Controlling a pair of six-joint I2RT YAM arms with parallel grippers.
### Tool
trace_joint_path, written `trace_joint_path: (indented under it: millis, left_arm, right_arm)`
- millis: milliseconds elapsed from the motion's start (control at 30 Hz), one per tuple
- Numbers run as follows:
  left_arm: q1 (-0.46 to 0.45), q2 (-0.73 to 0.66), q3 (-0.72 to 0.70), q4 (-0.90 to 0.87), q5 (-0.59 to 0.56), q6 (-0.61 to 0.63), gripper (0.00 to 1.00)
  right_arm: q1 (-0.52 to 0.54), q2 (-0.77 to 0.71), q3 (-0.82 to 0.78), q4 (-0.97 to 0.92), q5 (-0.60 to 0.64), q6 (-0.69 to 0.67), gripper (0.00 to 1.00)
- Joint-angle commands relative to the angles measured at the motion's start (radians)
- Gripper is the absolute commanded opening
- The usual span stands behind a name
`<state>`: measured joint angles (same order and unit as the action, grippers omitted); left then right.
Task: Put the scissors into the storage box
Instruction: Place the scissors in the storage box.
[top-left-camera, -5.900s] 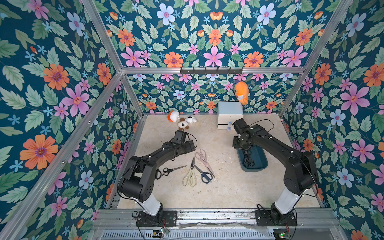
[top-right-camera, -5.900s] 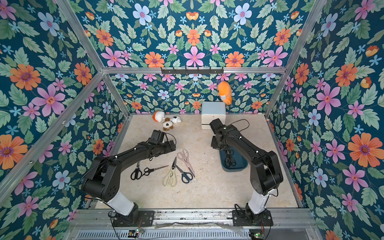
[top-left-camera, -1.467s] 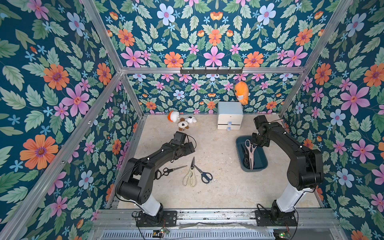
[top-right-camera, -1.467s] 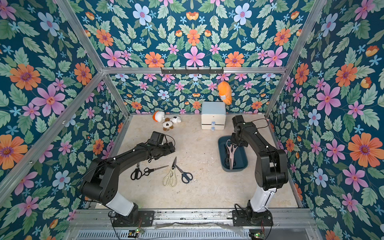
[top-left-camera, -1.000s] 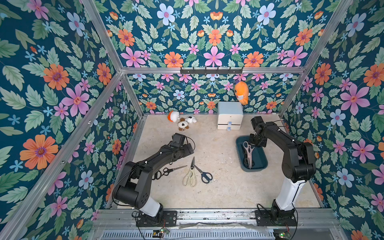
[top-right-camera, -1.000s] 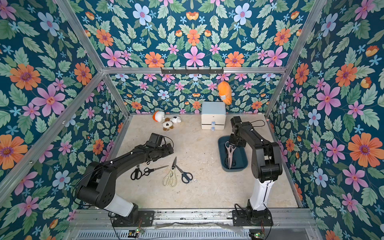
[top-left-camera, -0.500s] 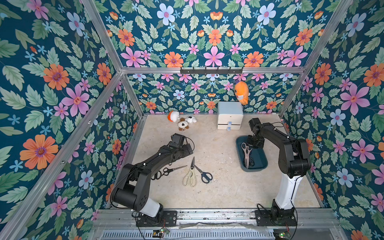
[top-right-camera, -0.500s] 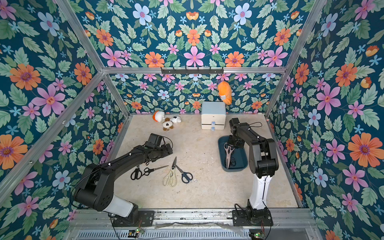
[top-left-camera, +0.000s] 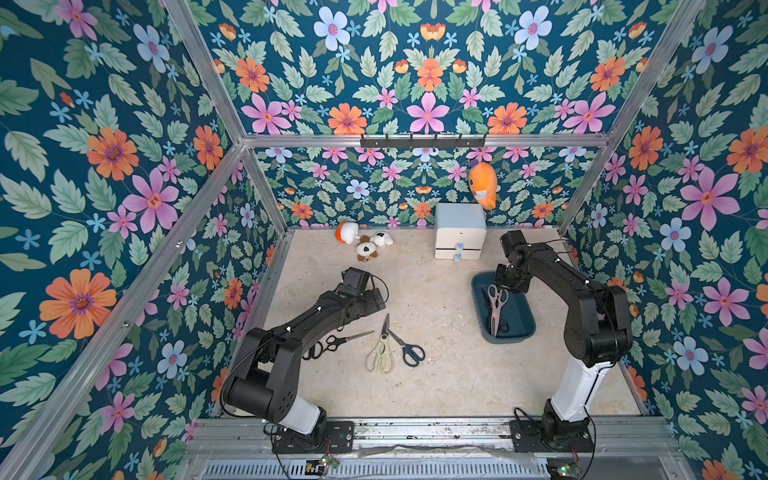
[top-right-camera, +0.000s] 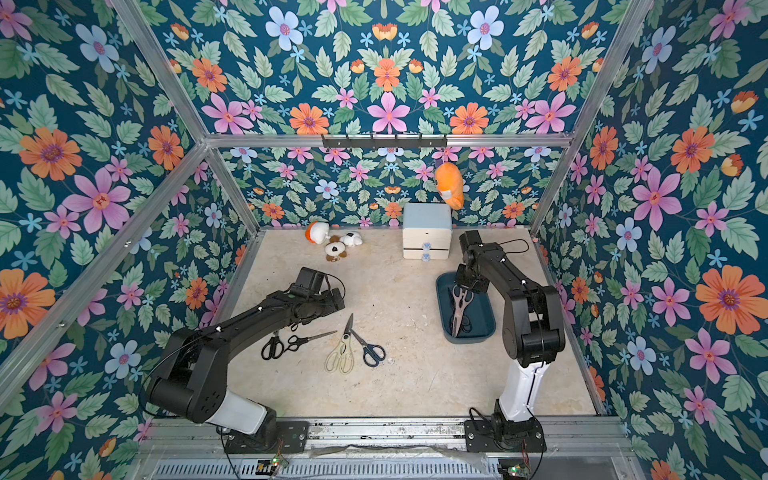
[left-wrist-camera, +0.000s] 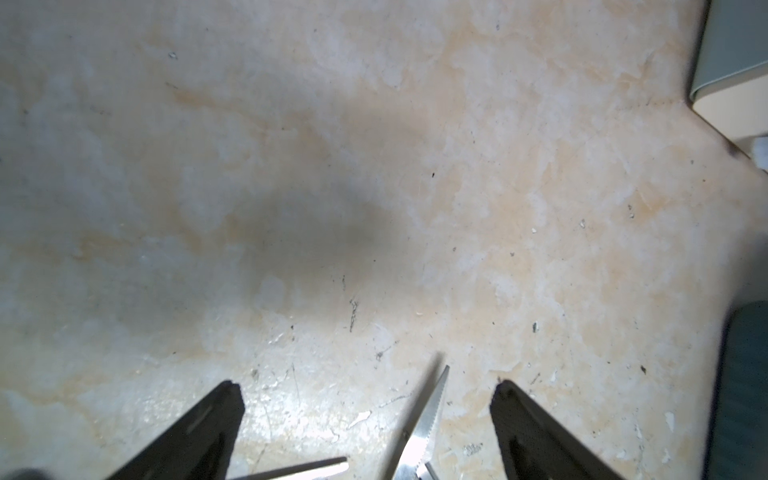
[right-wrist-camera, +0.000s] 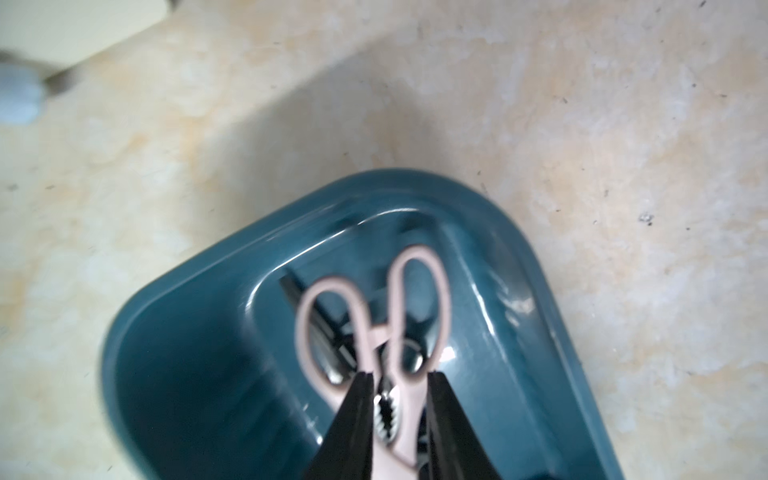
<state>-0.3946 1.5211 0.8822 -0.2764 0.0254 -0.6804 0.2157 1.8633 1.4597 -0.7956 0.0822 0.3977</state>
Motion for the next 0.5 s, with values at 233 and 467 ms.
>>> trace_joint_path:
  millis: [233,467]
  left_arm:
    - [0.000,0.033,0.011,0.011,0.022,0.025,0.98]
    - [0.001,0.039,-0.008,0.037,0.029,0.001,0.98]
  right_arm:
    - [0.250,-0.101,-0.035,-0.030,0.014,-0.014,0.36]
    - [0.477,-0.094,-0.027,-0.023,0.015,0.008,0.41]
